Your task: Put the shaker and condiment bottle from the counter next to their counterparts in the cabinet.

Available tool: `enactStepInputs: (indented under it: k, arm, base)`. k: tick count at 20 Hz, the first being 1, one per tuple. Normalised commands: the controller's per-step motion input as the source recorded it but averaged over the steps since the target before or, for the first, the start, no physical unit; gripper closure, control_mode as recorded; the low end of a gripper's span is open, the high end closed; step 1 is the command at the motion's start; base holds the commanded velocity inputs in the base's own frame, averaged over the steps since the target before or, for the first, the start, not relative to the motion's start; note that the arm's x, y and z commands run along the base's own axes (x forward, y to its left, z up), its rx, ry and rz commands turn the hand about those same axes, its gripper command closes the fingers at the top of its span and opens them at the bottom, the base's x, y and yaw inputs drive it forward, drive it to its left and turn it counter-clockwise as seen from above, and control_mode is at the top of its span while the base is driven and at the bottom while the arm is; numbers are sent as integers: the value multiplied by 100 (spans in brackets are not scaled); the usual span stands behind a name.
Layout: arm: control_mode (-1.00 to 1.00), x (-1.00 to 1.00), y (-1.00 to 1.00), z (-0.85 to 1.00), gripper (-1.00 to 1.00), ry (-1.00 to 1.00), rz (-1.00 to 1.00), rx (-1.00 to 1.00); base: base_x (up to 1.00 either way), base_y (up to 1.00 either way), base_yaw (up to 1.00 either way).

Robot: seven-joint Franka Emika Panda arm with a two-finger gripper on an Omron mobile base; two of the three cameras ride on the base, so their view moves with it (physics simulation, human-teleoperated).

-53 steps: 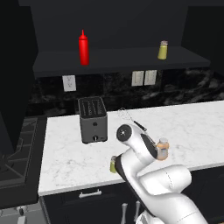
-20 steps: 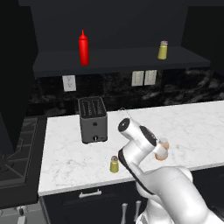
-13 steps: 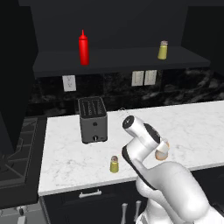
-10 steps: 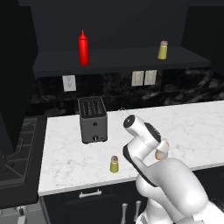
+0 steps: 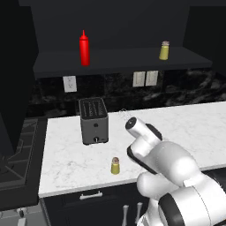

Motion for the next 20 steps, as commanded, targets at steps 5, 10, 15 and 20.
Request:
enactStepInputs:
  k: [5,10,15,20]
  arm:
    - [-100,15,-18,-57,-100,0,0,0]
    - [-100,2,-16,-54,100,0,0,0]
    - [-100,-2,0,-4,100,1,0,0]
    - [-100,0,-12,58,100,-11,0,14]
  base:
    - [0,0,0]
    - [0,0,0]
    - [0,0,0]
    - [0,0,0]
